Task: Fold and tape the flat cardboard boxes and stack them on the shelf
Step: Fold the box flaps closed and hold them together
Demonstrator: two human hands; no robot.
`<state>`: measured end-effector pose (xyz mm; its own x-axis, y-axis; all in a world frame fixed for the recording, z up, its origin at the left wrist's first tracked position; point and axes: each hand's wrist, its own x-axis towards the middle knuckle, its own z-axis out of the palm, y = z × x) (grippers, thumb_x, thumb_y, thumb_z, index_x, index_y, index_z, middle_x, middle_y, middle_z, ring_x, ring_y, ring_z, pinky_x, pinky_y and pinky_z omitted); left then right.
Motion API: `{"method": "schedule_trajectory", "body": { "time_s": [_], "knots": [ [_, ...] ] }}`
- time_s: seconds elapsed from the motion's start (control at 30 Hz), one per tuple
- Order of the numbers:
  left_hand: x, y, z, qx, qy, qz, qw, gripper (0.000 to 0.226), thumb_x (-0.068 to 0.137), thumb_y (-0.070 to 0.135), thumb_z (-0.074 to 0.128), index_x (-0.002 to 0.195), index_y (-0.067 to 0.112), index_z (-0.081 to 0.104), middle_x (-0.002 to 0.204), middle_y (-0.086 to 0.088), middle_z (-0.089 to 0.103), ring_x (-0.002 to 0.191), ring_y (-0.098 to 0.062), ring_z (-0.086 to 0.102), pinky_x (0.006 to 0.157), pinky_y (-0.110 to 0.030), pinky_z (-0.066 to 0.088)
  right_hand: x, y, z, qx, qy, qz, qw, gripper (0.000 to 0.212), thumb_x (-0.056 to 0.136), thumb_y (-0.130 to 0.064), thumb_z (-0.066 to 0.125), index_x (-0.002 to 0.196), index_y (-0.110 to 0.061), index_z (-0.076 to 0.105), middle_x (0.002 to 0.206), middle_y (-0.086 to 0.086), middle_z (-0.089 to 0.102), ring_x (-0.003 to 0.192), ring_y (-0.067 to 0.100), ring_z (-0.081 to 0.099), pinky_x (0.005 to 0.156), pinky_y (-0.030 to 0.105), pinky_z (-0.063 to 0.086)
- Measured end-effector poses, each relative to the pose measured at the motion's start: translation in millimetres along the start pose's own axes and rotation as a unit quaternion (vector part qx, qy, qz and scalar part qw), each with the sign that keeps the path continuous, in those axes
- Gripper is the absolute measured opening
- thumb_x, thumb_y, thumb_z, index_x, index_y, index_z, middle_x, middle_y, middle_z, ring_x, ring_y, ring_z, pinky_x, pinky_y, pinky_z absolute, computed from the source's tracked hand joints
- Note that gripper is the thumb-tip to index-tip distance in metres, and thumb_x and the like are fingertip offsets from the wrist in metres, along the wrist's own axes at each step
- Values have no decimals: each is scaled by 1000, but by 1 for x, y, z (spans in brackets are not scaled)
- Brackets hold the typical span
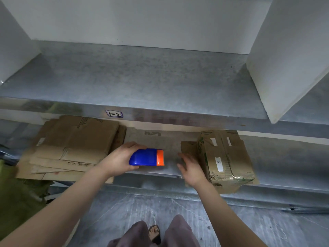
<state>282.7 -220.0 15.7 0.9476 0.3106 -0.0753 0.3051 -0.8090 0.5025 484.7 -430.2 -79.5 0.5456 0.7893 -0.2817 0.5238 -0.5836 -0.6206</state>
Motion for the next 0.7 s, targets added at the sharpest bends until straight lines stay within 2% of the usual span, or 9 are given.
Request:
{"method": "schedule_trajectory", "body": {
  "time_s": [0.1,0.2,0.27,0.33,0.4,0.53,0.63,0.7],
  "knots": [
    [-1,1,-2,0,7,9,1000,58,74,23,79,128,23,56,119,5,57,108,-8,51,88,2,25,4,-3,1,-15,5,-16,1000,48,101,-32,46,148,-25,36,156,1,32,149,20,15,117,35,24],
    [1,6,-3,-12,28,36,999,55,75,22,79,126,24,57,116,8,57,107,-5,50,91,-1,26,8,-9,2,2,11,-39,999,47,102,-29,45,148,-23,38,154,3,35,147,20,21,116,35,28],
    [3,10,-5,-7,41,65,997,52,76,19,77,125,24,58,116,9,58,108,-5,49,97,-8,28,9,-15,2,39,20,-46,998,45,102,-24,45,147,-21,39,151,5,39,142,22,31,113,33,31],
    [6,15,-8,3,56,102,993,48,78,14,76,122,22,61,115,8,60,108,-7,50,101,-20,31,8,-20,-2,76,28,-50,995,45,102,-20,46,146,-21,40,148,5,42,136,21,40,107,26,33],
    [8,20,-13,7,73,125,989,45,79,10,75,121,20,62,114,8,61,106,-10,51,100,-25,34,5,-25,-8,110,30,-50,992,46,101,-17,46,146,-21,39,146,3,44,133,18,43,102,20,31],
    [11,33,-24,8,100,154,983,47,77,7,77,120,17,63,115,7,62,107,-10,52,99,-26,34,-3,-37,-25,175,29,-55,983,40,100,-15,47,140,-19,46,138,-1,53,128,14,48,98,22,37],
    [11,48,-32,9,109,167,980,50,76,4,76,122,18,62,117,13,59,109,-7,51,100,-25,33,-14,-44,-40,193,52,-49,979,36,99,-12,47,134,-18,52,129,-2,58,115,9,53,85,12,37],
    [10,60,-36,8,107,175,979,51,76,4,75,123,20,61,116,12,59,107,-6,51,97,-23,35,-22,-46,-48,200,65,-51,976,35,99,-10,48,132,-15,54,129,1,60,115,11,54,87,15,39]
  ]
}}
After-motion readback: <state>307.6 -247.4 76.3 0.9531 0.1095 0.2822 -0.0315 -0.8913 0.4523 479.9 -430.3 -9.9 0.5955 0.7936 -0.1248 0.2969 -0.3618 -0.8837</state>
